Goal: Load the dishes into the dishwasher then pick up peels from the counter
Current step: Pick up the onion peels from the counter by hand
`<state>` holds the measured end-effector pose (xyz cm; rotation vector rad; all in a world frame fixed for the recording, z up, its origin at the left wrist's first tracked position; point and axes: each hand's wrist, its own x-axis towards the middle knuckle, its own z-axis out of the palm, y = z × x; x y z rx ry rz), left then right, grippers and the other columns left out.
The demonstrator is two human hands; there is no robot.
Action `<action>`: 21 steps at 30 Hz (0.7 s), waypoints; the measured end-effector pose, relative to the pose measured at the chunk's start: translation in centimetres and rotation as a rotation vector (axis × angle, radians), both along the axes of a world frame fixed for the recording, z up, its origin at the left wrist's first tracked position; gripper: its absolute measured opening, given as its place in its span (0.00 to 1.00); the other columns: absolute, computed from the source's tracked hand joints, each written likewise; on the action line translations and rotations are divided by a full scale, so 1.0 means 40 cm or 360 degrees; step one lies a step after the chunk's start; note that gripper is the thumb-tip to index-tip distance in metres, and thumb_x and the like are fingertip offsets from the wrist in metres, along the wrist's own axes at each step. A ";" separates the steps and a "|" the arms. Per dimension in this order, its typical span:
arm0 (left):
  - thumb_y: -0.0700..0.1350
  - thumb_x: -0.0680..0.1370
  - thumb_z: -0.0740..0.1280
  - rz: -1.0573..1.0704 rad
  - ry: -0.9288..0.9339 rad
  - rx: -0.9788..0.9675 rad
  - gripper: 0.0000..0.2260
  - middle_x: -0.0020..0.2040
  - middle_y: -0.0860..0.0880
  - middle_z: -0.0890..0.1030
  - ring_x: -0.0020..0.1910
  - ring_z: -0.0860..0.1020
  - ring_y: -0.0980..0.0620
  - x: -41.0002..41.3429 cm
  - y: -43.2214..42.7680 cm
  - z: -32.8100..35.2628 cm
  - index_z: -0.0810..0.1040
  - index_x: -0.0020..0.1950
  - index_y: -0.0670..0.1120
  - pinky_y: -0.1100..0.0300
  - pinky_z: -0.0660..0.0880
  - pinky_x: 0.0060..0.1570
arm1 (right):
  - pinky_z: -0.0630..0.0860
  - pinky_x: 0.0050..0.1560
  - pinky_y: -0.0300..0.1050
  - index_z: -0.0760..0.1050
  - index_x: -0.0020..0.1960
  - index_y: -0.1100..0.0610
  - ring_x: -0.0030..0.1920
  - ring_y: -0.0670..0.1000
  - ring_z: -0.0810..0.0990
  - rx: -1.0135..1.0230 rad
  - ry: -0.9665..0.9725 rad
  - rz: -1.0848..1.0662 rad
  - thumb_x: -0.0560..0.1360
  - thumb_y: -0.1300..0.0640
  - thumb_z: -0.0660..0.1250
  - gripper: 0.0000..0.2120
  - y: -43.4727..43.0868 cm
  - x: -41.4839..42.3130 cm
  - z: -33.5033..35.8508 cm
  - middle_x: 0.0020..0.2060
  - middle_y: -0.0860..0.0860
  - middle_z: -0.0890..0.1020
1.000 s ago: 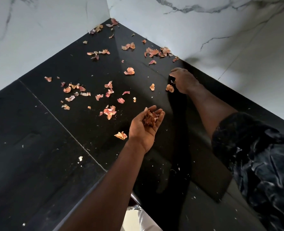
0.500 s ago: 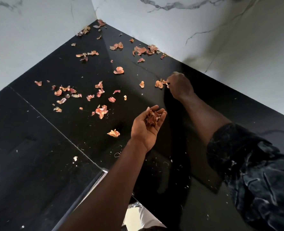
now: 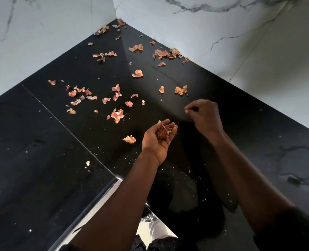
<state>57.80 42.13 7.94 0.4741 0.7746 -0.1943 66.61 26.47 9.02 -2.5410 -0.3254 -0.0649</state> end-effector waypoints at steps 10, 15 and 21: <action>0.43 0.84 0.62 0.0063 0.0004 -0.0079 0.14 0.59 0.35 0.82 0.57 0.83 0.41 0.022 -0.020 -0.004 0.79 0.61 0.35 0.53 0.83 0.52 | 0.75 0.40 0.34 0.83 0.47 0.60 0.35 0.42 0.80 0.0099 -0.0015 0.0354 0.81 0.56 0.68 0.10 0.043 -0.004 0.064 0.38 0.50 0.83; 0.43 0.84 0.62 0.0069 -0.0052 -0.0100 0.13 0.56 0.35 0.83 0.56 0.84 0.40 0.024 -0.009 0.009 0.81 0.57 0.35 0.53 0.82 0.54 | 0.79 0.52 0.43 0.83 0.56 0.61 0.51 0.55 0.84 -0.0032 0.0017 -0.0079 0.77 0.64 0.67 0.10 0.007 0.208 -0.012 0.51 0.58 0.86; 0.44 0.84 0.63 0.0059 -0.0075 -0.0090 0.13 0.59 0.34 0.82 0.57 0.84 0.40 0.012 0.000 0.013 0.81 0.57 0.36 0.53 0.83 0.53 | 0.76 0.49 0.50 0.82 0.54 0.59 0.50 0.56 0.78 -0.0528 0.0017 0.0282 0.78 0.63 0.65 0.09 0.023 0.247 -0.069 0.53 0.56 0.80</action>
